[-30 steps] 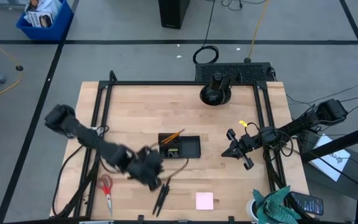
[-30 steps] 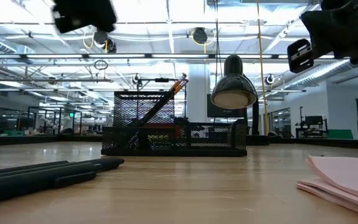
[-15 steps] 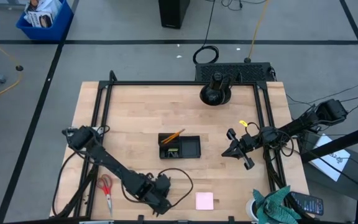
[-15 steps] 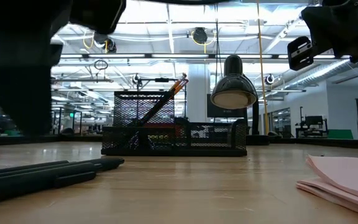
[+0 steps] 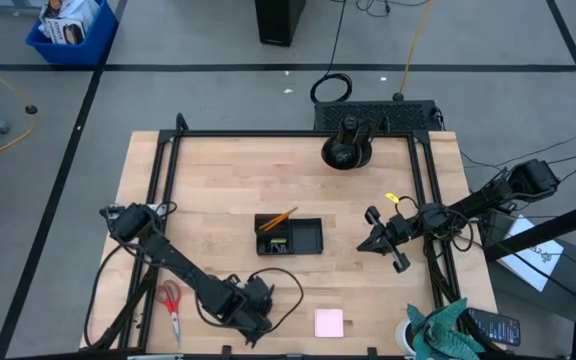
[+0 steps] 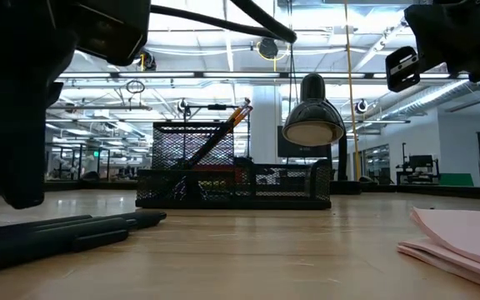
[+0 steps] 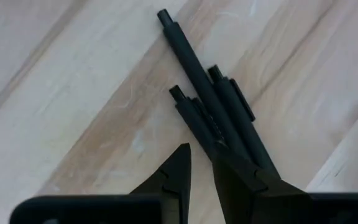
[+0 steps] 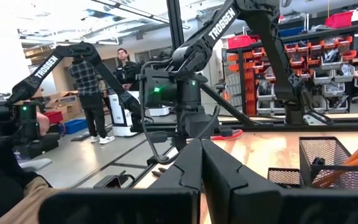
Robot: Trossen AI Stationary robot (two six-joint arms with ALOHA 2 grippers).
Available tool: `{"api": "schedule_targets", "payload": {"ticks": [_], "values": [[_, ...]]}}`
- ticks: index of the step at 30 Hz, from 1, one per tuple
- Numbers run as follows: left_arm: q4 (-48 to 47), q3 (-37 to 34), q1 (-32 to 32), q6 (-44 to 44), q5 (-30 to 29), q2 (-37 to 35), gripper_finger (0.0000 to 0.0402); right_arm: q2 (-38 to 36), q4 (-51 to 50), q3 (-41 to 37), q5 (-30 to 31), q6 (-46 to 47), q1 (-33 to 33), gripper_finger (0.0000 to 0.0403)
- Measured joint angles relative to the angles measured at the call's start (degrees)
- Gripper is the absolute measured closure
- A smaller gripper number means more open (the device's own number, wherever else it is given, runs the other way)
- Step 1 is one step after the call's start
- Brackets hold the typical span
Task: Pick and place office supplies into organizer
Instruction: Put the black pen into the black desk organizer
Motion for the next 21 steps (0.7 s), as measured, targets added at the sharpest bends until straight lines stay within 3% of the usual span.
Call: {"api": "schedule_targets", "payload": {"ticks": [10,21], "values": [[-0.07,-0.07,0.04,0.35,-1.15,0.68,0.0334,0.0,-0.01,0.01,0.0,0.01,0.0,0.0403],[2.54,0.17,0.71,0.12,3.29,4.59,0.0334,0.02,0.16,0.01,0.0,0.01,0.0,0.0403]]}}
